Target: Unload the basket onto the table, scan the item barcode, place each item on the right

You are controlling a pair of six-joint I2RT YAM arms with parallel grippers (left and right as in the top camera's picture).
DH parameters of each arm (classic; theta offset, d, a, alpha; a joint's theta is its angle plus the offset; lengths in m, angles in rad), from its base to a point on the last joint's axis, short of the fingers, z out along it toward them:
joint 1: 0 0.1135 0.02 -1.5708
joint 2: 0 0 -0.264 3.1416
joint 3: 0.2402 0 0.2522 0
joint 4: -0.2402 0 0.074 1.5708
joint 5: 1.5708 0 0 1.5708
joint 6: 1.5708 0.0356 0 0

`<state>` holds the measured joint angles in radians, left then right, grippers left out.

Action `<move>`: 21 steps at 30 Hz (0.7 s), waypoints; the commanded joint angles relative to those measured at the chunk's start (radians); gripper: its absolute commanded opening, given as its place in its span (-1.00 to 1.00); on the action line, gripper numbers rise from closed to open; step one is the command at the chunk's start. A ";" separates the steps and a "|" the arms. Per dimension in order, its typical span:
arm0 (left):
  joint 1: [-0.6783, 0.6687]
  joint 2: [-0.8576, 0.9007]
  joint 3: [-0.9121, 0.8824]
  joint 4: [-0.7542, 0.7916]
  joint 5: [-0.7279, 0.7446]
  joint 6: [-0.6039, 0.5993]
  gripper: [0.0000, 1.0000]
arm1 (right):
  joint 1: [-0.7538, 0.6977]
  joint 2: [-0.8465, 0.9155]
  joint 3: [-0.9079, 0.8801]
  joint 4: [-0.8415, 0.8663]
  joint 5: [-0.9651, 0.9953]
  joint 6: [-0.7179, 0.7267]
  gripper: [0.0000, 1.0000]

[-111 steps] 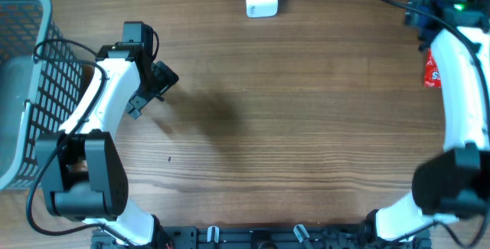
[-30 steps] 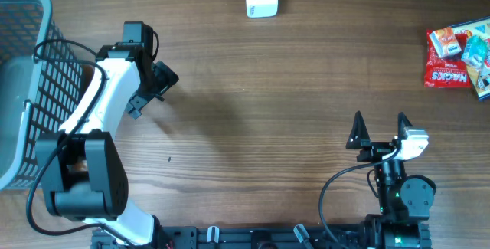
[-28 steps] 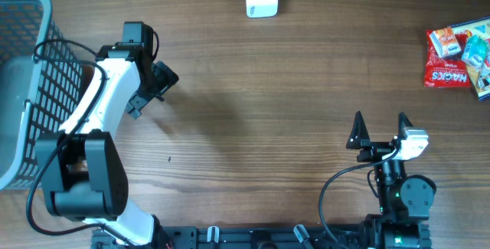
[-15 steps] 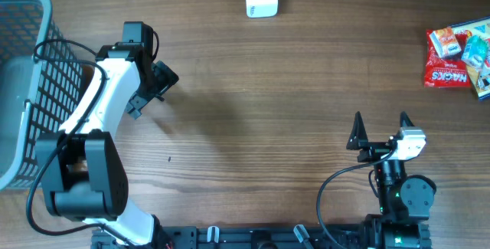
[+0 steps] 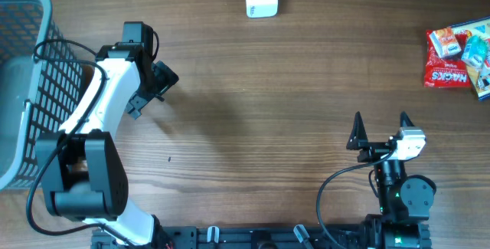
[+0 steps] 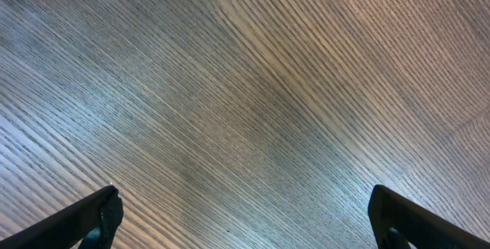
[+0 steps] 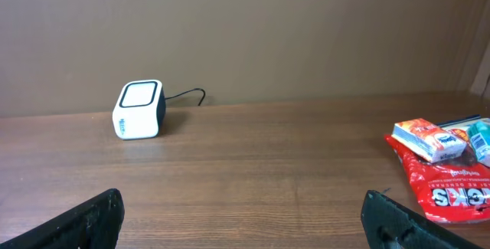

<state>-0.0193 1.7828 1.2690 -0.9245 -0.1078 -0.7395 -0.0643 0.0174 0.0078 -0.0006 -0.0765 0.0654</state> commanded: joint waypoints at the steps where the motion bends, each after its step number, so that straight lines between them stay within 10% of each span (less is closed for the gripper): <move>1: 0.004 -0.001 0.001 -0.001 -0.010 -0.009 1.00 | -0.006 -0.014 -0.003 0.001 0.018 -0.011 0.99; 15: -0.029 -0.109 -0.013 -0.020 0.053 0.002 1.00 | -0.006 -0.014 -0.002 0.001 0.018 -0.011 0.99; 21: -0.187 -0.597 -0.452 0.379 -0.002 0.239 1.00 | -0.006 -0.014 -0.003 0.001 0.018 -0.011 1.00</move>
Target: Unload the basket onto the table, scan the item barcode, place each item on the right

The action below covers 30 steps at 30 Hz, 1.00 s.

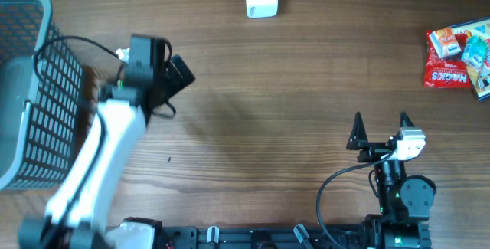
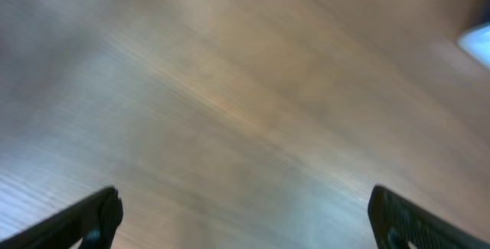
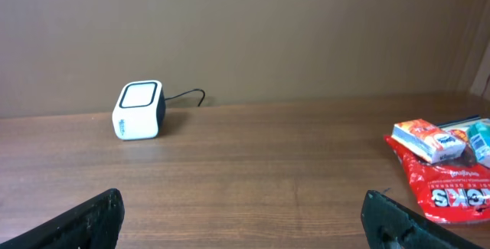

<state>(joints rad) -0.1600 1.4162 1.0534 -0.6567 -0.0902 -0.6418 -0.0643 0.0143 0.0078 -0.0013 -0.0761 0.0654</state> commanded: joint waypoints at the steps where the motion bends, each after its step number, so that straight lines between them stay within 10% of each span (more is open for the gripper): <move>1: -0.047 -0.317 -0.314 0.150 -0.019 0.141 1.00 | -0.006 -0.011 -0.003 0.002 0.018 -0.011 1.00; 10: 0.009 -1.121 -0.782 0.268 -0.005 0.138 1.00 | -0.006 -0.011 -0.003 0.002 0.017 -0.011 0.99; 23: 0.131 -1.387 -0.962 0.428 0.006 0.143 1.00 | -0.006 -0.011 -0.002 0.002 0.017 -0.011 0.99; 30: 0.142 -1.413 -1.048 0.589 0.114 0.409 1.00 | -0.006 -0.011 -0.003 0.002 0.017 -0.011 0.99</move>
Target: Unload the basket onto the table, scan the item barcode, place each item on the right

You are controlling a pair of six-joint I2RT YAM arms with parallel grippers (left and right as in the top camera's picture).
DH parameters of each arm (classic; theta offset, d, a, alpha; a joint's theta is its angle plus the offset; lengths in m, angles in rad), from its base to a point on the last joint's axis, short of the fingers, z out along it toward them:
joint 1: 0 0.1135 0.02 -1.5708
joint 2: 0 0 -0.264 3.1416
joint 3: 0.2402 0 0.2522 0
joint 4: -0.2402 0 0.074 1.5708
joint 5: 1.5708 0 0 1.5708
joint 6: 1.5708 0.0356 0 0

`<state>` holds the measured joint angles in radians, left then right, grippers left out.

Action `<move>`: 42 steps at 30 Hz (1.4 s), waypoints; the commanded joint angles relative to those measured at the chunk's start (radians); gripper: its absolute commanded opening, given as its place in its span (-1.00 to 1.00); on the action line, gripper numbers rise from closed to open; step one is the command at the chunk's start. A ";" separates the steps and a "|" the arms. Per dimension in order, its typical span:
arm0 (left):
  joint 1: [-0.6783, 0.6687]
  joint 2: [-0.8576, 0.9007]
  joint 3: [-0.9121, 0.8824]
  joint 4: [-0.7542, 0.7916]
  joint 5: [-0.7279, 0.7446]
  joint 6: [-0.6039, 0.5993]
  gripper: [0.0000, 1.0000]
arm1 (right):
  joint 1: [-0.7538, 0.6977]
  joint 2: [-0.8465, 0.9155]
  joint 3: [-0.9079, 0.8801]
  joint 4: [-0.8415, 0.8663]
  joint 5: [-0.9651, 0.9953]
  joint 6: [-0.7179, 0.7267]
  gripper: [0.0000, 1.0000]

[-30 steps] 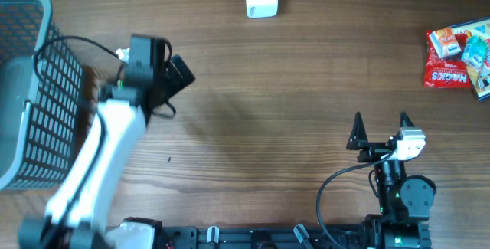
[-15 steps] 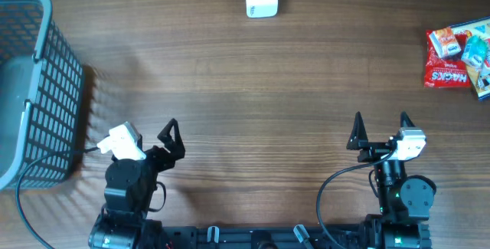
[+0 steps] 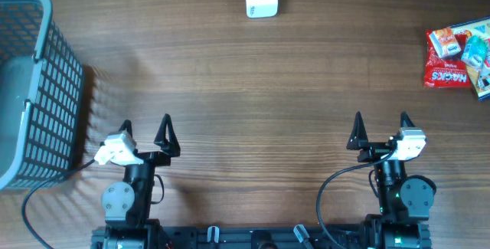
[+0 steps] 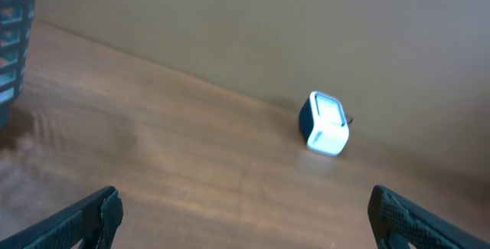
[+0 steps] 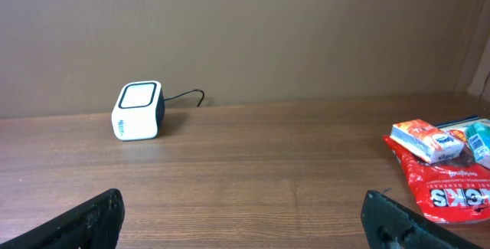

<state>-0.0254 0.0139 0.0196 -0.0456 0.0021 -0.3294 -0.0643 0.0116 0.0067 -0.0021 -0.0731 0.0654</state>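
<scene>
A white cube barcode scanner with a cable stands at the table's far edge, also seen as the scanner [image 5: 138, 110] and the scanner [image 4: 326, 122]. Snack packets [image 3: 458, 48] lie in a pile at the far right: a red bag [image 5: 443, 188] with a small orange-white pack [image 5: 427, 139] on it. My left gripper [image 3: 145, 130] stands open at the near left, empty. My right gripper [image 3: 380, 128] stands open at the near right, empty. Both point toward the far edge.
A grey mesh basket [image 3: 31, 88] stands at the left edge of the table; its corner [image 4: 14, 19] shows in the left wrist view. A brown wall rises behind the wooden table [image 3: 253, 88].
The left arm has gone from reaching out over the table's left middle to folded at the near left, its gripper still open and now facing the scanner. The right arm is unchanged.
The left arm was stretched over the table beside the basket with its open gripper looking down at bare wood. Then it was swung a little farther right, blurred. Now it rests at the near edge. The right gripper stayed open and still throughout.
</scene>
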 commanded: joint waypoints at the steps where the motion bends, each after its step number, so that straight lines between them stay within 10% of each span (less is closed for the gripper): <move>1: 0.014 -0.011 -0.014 -0.032 0.019 0.116 1.00 | -0.006 -0.008 -0.002 0.002 0.014 -0.011 1.00; 20: 0.032 -0.011 -0.014 -0.033 0.015 0.349 1.00 | -0.006 -0.008 -0.002 0.002 0.014 -0.011 1.00; 42: 0.032 -0.011 -0.014 -0.031 0.008 0.348 1.00 | -0.006 -0.008 -0.001 0.002 0.014 -0.011 0.99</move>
